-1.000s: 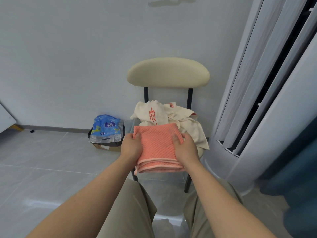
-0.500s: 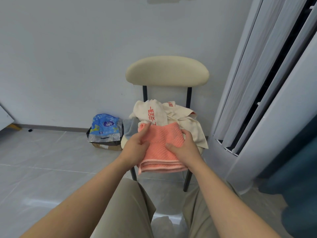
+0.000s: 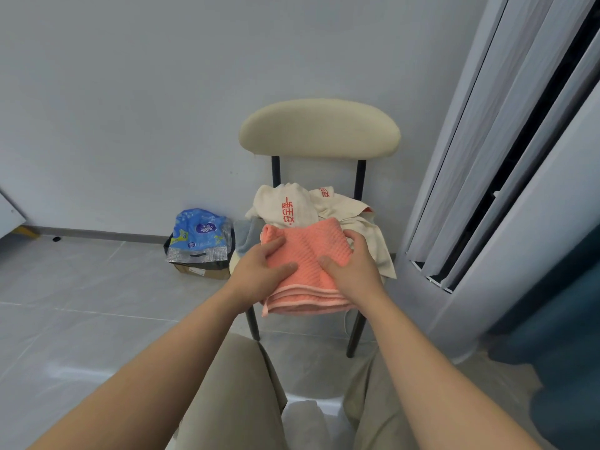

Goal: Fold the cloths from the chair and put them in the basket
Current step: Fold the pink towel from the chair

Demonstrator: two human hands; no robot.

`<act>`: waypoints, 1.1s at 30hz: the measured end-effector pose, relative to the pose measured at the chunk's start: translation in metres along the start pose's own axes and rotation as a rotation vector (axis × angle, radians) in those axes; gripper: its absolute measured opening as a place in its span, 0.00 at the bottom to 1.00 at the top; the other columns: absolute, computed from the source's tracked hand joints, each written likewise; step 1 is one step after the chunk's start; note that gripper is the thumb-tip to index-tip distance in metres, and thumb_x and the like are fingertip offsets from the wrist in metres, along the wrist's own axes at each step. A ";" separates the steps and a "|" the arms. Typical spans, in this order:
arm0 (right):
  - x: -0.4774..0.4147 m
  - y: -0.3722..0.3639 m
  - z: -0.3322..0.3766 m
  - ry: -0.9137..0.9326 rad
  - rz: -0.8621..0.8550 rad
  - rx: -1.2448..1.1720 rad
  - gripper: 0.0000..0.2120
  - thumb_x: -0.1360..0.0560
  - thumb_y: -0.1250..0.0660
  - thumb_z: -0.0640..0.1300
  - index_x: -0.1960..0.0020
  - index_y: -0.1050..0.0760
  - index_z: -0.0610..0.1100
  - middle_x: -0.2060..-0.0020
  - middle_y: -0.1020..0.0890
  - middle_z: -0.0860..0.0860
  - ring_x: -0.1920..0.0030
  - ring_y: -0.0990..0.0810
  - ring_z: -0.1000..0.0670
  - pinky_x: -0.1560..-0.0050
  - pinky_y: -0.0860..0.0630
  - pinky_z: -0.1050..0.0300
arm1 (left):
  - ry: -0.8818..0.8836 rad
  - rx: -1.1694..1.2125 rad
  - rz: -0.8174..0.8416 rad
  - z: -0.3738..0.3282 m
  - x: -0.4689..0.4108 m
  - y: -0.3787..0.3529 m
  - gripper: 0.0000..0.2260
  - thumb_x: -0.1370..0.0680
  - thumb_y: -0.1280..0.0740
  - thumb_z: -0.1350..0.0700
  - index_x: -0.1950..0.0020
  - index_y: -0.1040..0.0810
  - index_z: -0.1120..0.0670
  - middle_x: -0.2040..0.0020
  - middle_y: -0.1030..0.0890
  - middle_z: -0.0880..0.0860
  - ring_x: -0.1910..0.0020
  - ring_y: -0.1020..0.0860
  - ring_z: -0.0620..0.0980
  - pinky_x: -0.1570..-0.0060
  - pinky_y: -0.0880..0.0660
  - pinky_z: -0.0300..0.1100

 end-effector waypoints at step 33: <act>-0.040 -0.353 0.623 0.379 0.742 0.059 0.20 0.19 0.33 0.45 0.29 0.26 0.61 0.34 0.24 0.51 0.32 0.26 0.54 0.26 0.33 0.54 | 0.329 0.057 -0.451 -0.112 0.123 0.659 0.37 0.23 0.27 0.46 0.19 0.43 0.37 0.26 0.33 0.44 0.29 0.29 0.49 0.29 0.30 0.48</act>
Point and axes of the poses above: each hand's wrist, its own x-axis away from the middle knuckle, its own y-axis out of the back of the hand, z = x × y, the point moved 7 cm from there along -x, towards the middle knuckle
